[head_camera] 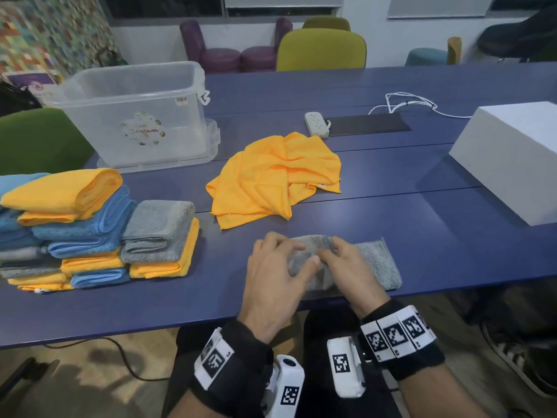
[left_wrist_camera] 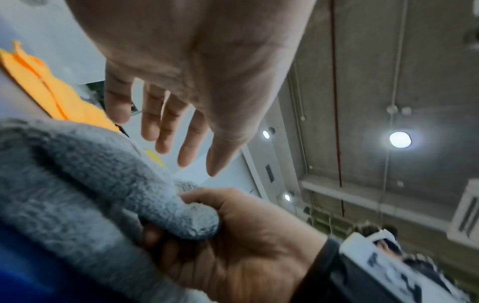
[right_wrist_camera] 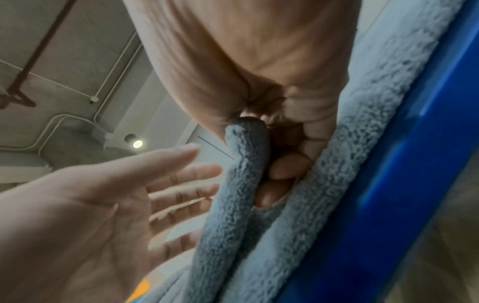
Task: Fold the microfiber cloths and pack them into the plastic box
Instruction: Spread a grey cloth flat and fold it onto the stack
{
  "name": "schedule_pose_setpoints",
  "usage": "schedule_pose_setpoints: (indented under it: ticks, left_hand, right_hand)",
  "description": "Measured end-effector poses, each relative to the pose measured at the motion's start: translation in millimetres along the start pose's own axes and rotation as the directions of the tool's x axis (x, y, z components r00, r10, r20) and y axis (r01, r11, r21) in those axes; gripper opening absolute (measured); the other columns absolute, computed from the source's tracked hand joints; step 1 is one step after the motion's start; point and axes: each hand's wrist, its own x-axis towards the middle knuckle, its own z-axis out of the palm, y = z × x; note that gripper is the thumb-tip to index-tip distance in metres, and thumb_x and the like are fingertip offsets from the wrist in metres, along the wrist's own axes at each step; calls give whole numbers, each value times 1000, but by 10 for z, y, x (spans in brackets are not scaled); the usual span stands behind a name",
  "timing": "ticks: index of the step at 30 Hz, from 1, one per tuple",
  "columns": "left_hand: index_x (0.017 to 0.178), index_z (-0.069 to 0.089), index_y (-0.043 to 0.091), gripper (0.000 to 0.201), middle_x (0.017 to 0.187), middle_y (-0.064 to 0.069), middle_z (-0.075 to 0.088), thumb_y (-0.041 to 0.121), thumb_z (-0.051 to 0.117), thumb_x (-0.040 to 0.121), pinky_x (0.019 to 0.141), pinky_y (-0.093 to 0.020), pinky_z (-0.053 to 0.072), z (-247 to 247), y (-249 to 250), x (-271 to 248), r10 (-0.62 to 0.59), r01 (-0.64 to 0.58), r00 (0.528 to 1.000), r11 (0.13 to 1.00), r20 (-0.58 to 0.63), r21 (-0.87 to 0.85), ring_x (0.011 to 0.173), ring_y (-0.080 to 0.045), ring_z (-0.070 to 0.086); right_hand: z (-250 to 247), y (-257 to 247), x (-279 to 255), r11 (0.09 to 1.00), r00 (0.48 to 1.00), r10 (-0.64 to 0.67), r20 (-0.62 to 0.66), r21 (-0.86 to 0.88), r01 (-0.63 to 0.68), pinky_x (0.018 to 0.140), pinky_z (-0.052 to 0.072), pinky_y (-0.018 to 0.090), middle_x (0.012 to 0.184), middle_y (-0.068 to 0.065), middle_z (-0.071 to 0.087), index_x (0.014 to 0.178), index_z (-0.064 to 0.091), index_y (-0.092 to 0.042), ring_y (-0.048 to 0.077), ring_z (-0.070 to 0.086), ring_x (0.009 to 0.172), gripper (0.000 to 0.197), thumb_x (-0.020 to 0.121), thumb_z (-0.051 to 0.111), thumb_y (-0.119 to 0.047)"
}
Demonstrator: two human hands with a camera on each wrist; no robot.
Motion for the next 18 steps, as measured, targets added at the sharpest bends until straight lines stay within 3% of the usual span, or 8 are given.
schedule_pose_setpoints:
  ticks: [2,3,5,6,8,13,15,18]
  left_hand:
    - [132,62,25,40,141,8,48,44,51,98,113,-40,35,122,-52,-4,79,-83,996,987,32,140,137,-16,37]
    - [140,56,23,45,156,5,38,41,44,101,123,-45,23,192,-76,-8,90,-105,992,978,88,182,149,-19,24]
    - [155,38,21,55,170,3,14,40,28,105,128,-51,2,319,-123,-19,79,-134,973,958,217,254,158,-18,-2]
    - [160,28,21,60,172,3,6,41,20,105,127,-53,-1,377,-159,-26,68,-148,963,943,262,299,158,-18,-9]
    - [164,16,22,64,173,2,0,46,11,104,126,-55,-3,457,-217,-41,43,-157,953,916,299,370,158,-20,-12]
    - [165,11,27,65,173,-2,2,54,7,106,126,-55,-4,543,-284,-56,12,-153,959,865,284,479,159,-28,-6]
    - [165,12,29,66,173,-4,4,57,9,105,126,-57,-2,552,-287,-62,17,-166,957,851,290,499,159,-30,-4]
    - [164,12,35,64,173,-4,7,57,14,104,125,-58,-1,560,-295,-81,28,-174,957,849,287,499,159,-31,-2]
  right_hand:
    - [-5,40,11,996,1000,-3,-6,-87,2,84,54,52,91,6,70,92,62,-18,27,67,89,17,92,52,-32]
    - [-6,50,14,995,1000,3,-10,-103,-4,83,53,50,91,6,68,90,61,-18,26,65,89,14,95,52,-27]
    - [-6,68,29,994,1000,17,-13,-107,-18,84,53,49,92,7,66,90,59,-17,27,64,91,13,98,51,-24]
    - [-10,59,30,994,1000,28,-8,-104,-28,85,52,48,94,6,66,91,59,-17,26,64,93,13,98,52,-25]
    - [-26,48,40,993,999,34,-9,-114,-35,84,52,43,95,2,66,95,59,-20,21,64,93,10,100,54,-27]
    - [-101,-13,-1,981,998,-2,-58,-192,-9,79,48,32,95,-14,65,105,61,-28,9,63,95,7,99,58,-30]
    - [-175,-39,-52,927,987,-74,-145,-376,14,73,44,30,91,-12,63,102,61,-28,14,63,92,8,100,55,-32]
    - [-343,-27,-126,743,928,-168,-333,-662,-103,80,48,39,110,5,58,113,61,-18,28,57,102,23,98,54,-34]
